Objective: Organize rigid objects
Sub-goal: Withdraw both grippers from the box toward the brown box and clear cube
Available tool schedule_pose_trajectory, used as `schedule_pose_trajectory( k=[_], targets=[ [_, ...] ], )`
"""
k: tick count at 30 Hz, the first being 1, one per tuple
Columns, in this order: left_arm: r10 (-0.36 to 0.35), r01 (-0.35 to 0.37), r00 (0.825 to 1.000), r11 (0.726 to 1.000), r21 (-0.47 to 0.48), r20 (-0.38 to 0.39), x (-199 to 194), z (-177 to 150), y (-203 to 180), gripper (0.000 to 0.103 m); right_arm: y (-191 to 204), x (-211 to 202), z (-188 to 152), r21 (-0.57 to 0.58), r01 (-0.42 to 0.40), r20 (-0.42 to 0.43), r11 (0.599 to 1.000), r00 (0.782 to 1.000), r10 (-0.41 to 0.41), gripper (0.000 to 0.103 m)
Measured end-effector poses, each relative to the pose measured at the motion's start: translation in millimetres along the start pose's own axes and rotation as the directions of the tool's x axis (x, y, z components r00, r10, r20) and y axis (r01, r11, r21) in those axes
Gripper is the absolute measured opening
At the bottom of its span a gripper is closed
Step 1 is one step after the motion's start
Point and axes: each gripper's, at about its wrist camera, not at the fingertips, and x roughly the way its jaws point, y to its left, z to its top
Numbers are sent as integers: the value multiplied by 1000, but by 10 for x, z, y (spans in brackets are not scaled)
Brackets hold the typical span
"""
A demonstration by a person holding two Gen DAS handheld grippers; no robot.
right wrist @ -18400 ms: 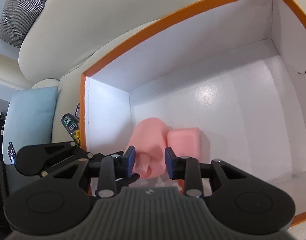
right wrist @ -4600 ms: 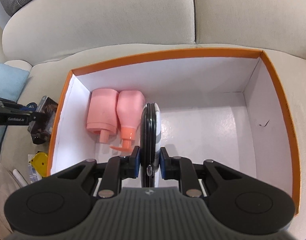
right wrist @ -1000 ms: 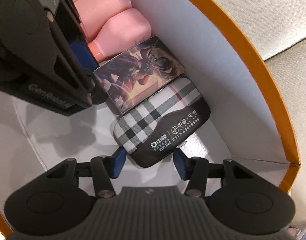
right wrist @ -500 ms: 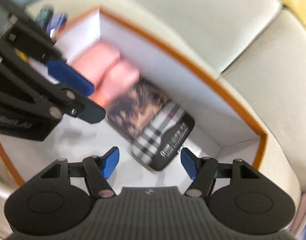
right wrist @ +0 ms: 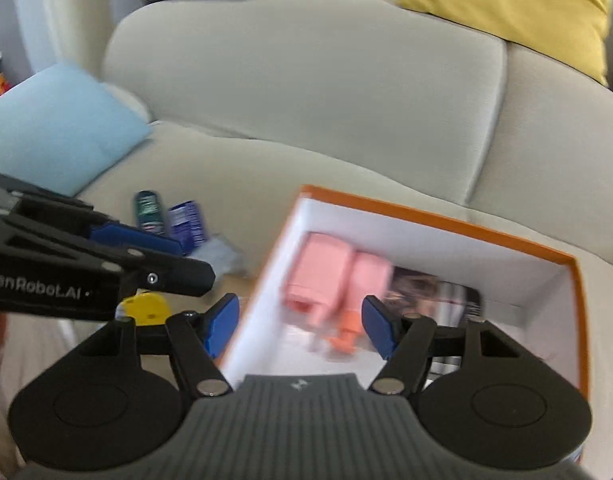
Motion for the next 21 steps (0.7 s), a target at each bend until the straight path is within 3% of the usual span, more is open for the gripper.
schedule_pose_trajectory(
  k=[7,14,21],
  targets=[
    [35,-35,998,999,-8,-52,-154,-105,444,39,394,172,168,-171,-72,-48,983,997,65,68],
    [8,-8,996,1000,-8,-91,-119,-148,779,39,622,566,424,-353,-143,-168,925,982,88,68],
    [-41,44,993,999,28,-114,101,-74,903,40,728,1027,580,-537,-220,-320,814,946,44,70]
  ],
)
